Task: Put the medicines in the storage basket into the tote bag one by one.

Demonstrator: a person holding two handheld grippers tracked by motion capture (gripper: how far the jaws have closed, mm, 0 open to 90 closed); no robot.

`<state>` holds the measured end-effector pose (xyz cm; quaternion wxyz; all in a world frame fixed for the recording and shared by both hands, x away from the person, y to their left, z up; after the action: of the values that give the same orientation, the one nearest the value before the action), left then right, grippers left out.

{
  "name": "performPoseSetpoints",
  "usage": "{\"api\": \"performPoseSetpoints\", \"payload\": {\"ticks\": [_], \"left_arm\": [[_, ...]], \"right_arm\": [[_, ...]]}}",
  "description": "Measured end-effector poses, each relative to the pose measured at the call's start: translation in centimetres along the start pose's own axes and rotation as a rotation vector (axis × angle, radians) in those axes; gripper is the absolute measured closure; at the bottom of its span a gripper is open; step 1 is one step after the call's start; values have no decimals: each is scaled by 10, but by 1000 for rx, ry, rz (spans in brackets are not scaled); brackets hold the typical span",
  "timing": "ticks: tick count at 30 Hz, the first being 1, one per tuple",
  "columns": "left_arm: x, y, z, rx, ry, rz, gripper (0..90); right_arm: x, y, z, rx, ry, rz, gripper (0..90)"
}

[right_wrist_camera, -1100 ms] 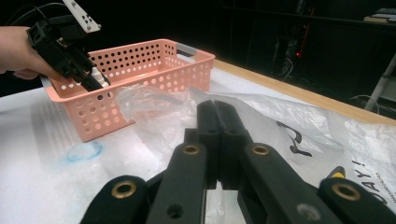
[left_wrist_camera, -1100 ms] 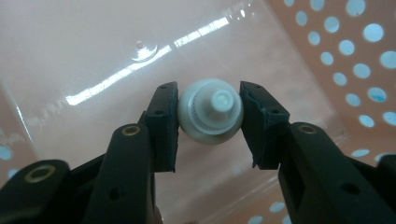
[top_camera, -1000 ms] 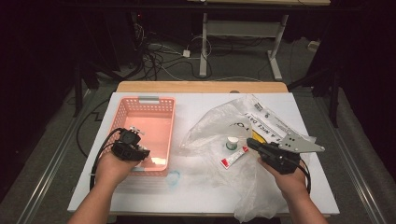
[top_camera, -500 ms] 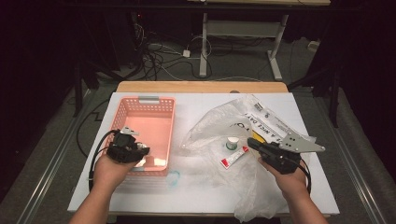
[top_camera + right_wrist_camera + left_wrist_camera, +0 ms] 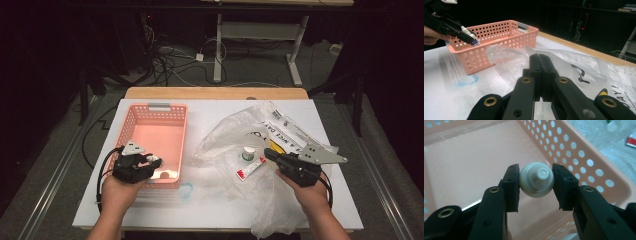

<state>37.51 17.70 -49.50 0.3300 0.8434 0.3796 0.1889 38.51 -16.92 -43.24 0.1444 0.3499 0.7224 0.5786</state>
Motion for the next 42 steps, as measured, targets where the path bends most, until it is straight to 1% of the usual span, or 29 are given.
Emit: {"api": "performPoseSetpoints", "payload": {"ticks": [4,5,7,8,12,14,18,22,24,31,34,39,42], "left_arm": [[-4,0,1,-21,-1,15,583],[-4,0,0,-30,1,14,583],[-6,2,-2,-68,-19,-6,583],[-6,3,-3,-81,-20,-13,583],[-8,8,-9,-112,-16,-7,583],[-12,11,-11,-134,-29,-10,583],[-22,20,-16,-160,-42,17,583],[-32,29,-21,-195,-58,29,583],[-37,33,-23,-204,-68,36,583],[-54,42,-28,-233,-105,63,583],[-60,46,-29,-248,-120,68,584],[-75,49,-26,-248,-149,96,584],[-88,52,-23,-247,-180,115,584]], "right_arm": [[0,0,0,-1,1,0,900],[0,0,0,0,1,0,900],[0,0,1,0,0,2,900],[0,0,1,0,0,2,900],[-1,0,0,-2,0,2,900],[-2,0,0,-3,-3,6,900],[-2,1,0,-5,-2,6,900],[-2,2,-1,-10,-3,4,900],[-1,1,-1,-7,0,-4,900],[1,2,0,-7,1,-3,900],[1,2,0,-7,2,-3,900],[2,2,1,-8,6,-9,900],[3,3,0,-10,6,-6,900]]}}
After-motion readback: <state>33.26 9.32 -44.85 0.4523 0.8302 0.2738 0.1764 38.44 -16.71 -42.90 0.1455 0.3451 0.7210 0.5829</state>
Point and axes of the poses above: each handheld gripper's, and its own axes: z roughly forward along the jaws, y roughly out of its top, x roughly to its left, the point moved 10 cm from there along z, roughly forward along the jaws, and after that the axes turned 12 degrees about z, right-handed, at the moved point
